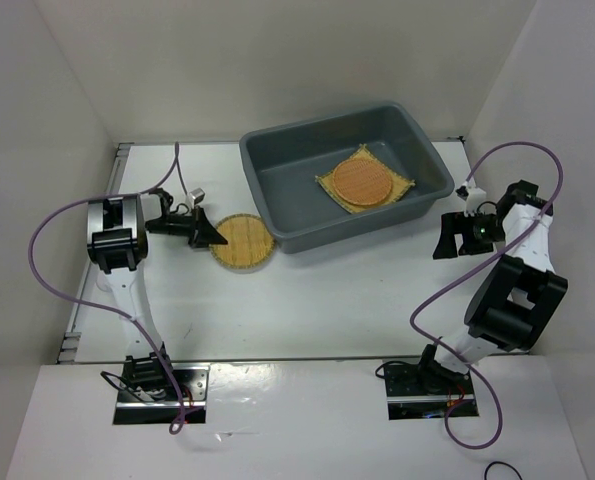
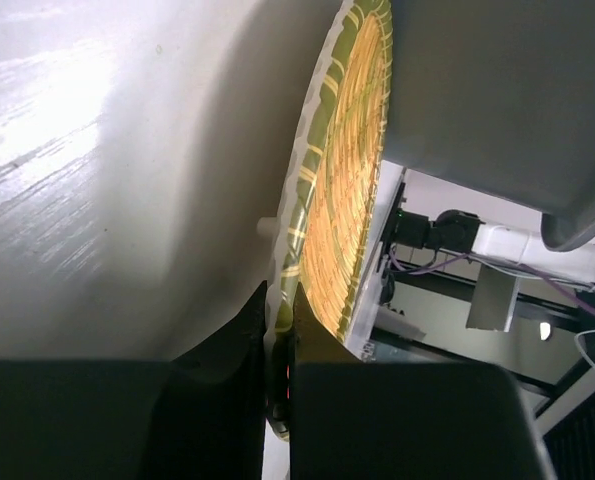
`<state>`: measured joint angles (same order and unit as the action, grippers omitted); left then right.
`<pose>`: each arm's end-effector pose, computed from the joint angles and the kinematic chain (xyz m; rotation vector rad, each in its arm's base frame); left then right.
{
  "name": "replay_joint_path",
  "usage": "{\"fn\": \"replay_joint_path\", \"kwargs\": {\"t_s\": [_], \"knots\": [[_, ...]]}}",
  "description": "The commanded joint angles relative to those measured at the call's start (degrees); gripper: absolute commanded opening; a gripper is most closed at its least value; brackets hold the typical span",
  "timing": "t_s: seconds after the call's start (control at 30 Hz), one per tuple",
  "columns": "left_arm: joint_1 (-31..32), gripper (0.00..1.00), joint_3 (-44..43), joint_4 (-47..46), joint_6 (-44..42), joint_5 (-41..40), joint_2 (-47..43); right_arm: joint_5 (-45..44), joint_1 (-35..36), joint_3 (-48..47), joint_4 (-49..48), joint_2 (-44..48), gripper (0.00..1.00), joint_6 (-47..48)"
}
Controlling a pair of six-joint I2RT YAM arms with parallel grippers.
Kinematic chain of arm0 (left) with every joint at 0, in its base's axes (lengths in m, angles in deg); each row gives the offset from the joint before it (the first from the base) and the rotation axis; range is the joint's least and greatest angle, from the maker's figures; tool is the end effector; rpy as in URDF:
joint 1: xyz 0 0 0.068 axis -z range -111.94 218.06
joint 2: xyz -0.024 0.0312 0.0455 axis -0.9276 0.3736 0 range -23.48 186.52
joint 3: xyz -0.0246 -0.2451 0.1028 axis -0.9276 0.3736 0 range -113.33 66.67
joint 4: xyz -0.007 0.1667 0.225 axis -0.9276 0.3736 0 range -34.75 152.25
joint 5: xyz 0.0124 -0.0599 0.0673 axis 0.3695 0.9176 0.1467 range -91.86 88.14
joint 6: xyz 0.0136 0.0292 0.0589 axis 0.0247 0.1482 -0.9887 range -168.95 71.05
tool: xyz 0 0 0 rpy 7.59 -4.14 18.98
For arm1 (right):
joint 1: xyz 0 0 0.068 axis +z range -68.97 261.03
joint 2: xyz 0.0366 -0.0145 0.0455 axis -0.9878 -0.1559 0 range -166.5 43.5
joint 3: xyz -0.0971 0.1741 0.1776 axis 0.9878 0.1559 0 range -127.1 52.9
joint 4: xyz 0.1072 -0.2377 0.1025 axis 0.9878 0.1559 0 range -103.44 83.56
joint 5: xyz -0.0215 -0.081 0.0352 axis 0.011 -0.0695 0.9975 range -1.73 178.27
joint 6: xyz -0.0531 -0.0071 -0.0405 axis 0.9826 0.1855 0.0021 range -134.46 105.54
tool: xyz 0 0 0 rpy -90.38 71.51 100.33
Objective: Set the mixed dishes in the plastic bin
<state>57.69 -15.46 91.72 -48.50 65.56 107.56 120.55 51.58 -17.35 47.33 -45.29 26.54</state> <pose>0.4184 0.0264 0.0535 -0.1677 2.4793 -1.6424 0.2814 -0.1260 0.2269 -0.3351 2.6070 0.4792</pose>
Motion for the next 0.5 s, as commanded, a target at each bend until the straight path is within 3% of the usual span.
{"fn": "replay_joint_path", "kwargs": {"t_s": [0.0, 0.1, 0.27, 0.47], "knots": [[-0.4, 0.0, -3.3, 0.9, 1.6, 4.9, -0.7, 1.1, 0.0, 0.9, 0.7, 3.4, 0.91, 0.3], [-0.4, 0.0, -6.0, -0.9, 7.7, 2.3, -3.0, 1.7, 0.0, 0.9, 0.1, 4.0, 0.91, -0.2], [-0.9, 0.0, -17.8, -2.5, 16.8, -3.1, -5.8, 2.3, 0.0, 0.9, 0.1, 4.0, 0.91, -0.2], [-0.9, 0.0, -29.4, -3.7, 27.1, -14.6, -8.2, 2.8, 0.0, 2.7, -0.9, 4.6, 0.91, -1.4]]}}
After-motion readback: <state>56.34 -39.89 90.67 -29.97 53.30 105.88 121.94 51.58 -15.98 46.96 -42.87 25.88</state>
